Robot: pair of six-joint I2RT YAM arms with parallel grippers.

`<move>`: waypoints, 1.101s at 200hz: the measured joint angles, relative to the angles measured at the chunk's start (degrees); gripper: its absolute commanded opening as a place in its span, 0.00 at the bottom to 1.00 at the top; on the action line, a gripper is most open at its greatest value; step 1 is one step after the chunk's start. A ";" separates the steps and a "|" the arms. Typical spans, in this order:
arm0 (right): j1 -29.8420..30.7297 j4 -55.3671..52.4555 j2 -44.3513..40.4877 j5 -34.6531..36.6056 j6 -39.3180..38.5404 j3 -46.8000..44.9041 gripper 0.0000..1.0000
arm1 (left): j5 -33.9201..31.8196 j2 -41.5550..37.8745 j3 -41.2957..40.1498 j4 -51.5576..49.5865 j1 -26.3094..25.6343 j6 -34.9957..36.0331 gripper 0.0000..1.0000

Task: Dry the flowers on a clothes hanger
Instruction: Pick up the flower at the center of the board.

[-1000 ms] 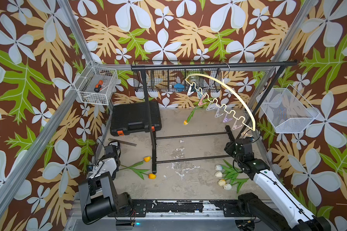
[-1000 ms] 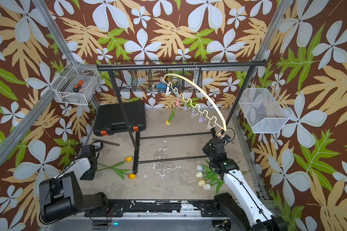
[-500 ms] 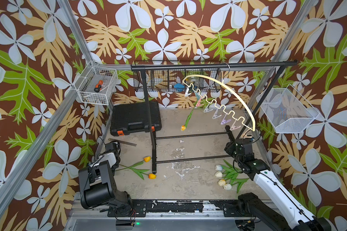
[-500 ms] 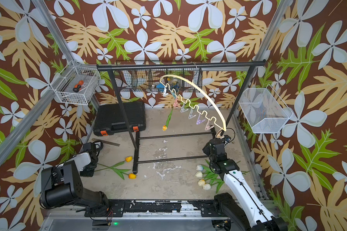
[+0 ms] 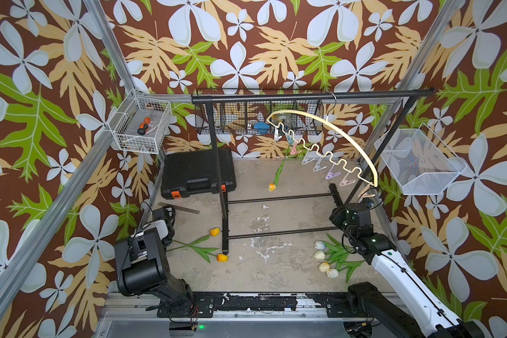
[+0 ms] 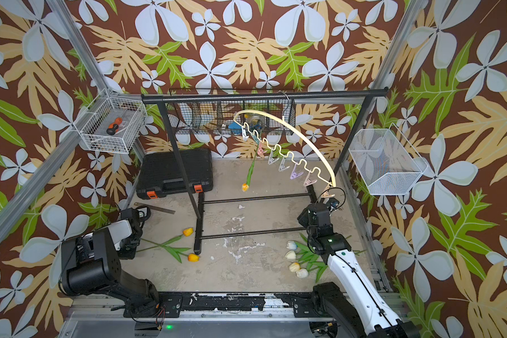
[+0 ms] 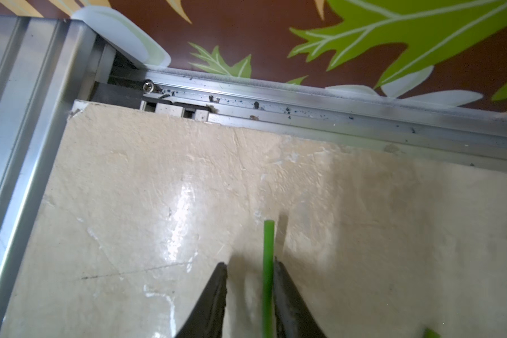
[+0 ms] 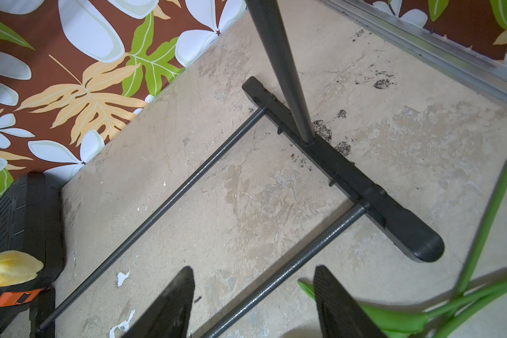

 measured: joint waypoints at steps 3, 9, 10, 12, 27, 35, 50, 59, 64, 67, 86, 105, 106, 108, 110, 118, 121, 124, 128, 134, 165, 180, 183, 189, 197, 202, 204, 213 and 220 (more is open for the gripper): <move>0.00 0.00 -0.04 0.00 -0.02 0.00 0.66 | 0.09 0.02 0.00 0.00 0.09 0.07 0.39; 0.00 -0.02 -0.13 0.00 -0.20 0.00 0.66 | 0.26 0.07 -0.04 0.02 0.24 0.20 0.44; 0.00 -0.02 -0.15 0.00 -0.26 0.00 0.66 | 0.26 0.07 -0.04 0.02 0.26 0.20 0.44; 0.00 -0.02 -0.20 0.00 -0.46 0.00 0.67 | 0.26 0.07 -0.07 0.07 0.33 0.17 0.45; -0.02 -0.13 -0.42 -0.02 -0.59 0.00 0.67 | 0.35 -0.28 -0.52 0.90 0.50 0.44 0.46; -0.02 -0.17 -0.52 -0.02 -0.61 0.00 0.66 | 0.55 -0.76 -1.09 1.66 0.55 1.05 0.46; -0.04 -0.20 -0.70 -0.02 -0.70 0.00 0.66 | 1.25 -1.88 -1.88 2.71 0.61 1.99 0.47; -0.09 -0.20 -0.72 -0.07 -0.81 0.00 0.66 | 1.46 -2.45 -1.95 2.71 0.63 2.78 0.49; -0.11 -0.13 -0.74 -0.13 -0.81 -0.04 0.66 | 1.57 -2.93 -1.95 2.78 0.63 3.17 0.49; -0.11 -0.11 -0.74 -0.13 -0.81 -0.09 0.66 | 1.57 -3.15 -1.95 2.84 0.63 3.15 0.49; -0.11 0.00 -0.59 -0.42 -0.83 -0.26 0.66 | 1.75 -4.50 -1.90 3.32 0.63 3.41 0.47; -0.11 0.22 -0.20 -1.14 -0.83 -0.26 0.66 | 1.75 -4.07 -1.55 3.39 0.63 3.63 0.46; -0.11 0.22 -0.20 -1.16 -0.83 -0.26 0.66 | 1.75 -4.00 -1.53 3.39 0.63 3.63 0.46; -0.11 0.20 -0.17 -1.22 -0.83 -0.26 0.66 | 1.75 -3.87 -1.51 3.41 0.63 3.63 0.46; -0.11 0.20 -0.17 -1.25 -0.83 -0.26 0.66 | 1.73 -3.65 -1.46 3.43 0.63 3.63 0.45; -0.11 0.20 -0.15 -1.25 -0.85 -0.26 0.66 | 1.81 -2.84 -1.40 3.61 0.66 3.61 0.44; -0.11 0.20 -0.15 -1.25 -0.85 -0.26 0.67 | 1.88 -2.56 -1.40 3.65 0.66 3.61 0.43; -0.11 0.20 -0.15 -1.25 -0.85 -0.26 0.66 | 1.97 -2.16 -1.40 3.69 0.70 3.61 0.43; -0.11 0.20 -0.15 -1.25 -0.85 -0.26 0.66 | 2.12 -1.73 -1.38 3.72 0.72 3.61 0.41; -0.11 0.20 -0.15 -1.25 -0.87 -0.24 0.66 | 1.66 -0.92 -1.22 3.72 0.81 3.43 0.39; -0.13 0.09 -0.24 -1.22 -1.09 -0.07 0.66 | 0.52 1.36 0.13 4.81 1.79 3.58 0.17; -0.24 0.09 -0.28 -1.25 -1.09 -0.04 0.67 | 0.44 1.20 -0.02 4.50 1.92 3.58 0.13; -0.24 0.09 -0.26 -1.25 -1.09 -0.02 0.67 | 0.46 1.11 -0.07 4.48 1.92 3.56 0.11; -0.28 0.09 -0.26 -1.25 -1.09 0.00 0.66 | 0.52 0.96 -0.13 4.46 1.92 3.56 0.09; -0.28 0.11 -0.24 -1.25 -1.09 0.04 0.66 | 0.76 0.70 -0.15 4.17 1.97 3.58 0.08; -0.28 0.02 -0.24 -1.27 -1.09 0.13 0.66 | 1.18 0.42 -0.15 4.09 1.97 3.58 0.07; -0.28 -0.02 -0.24 -1.27 -1.09 0.20 0.66 | 1.22 0.31 -0.15 4.07 1.97 3.61 0.07; -0.28 0.00 -0.22 -1.33 -1.11 0.35 0.66 | 2.71 -0.55 -0.15 3.93 1.97 3.93 0.05; -0.28 0.09 -0.24 -1.42 -1.11 0.48 0.66 | 3.32 -1.53 -0.22 3.78 1.97 4.68 0.05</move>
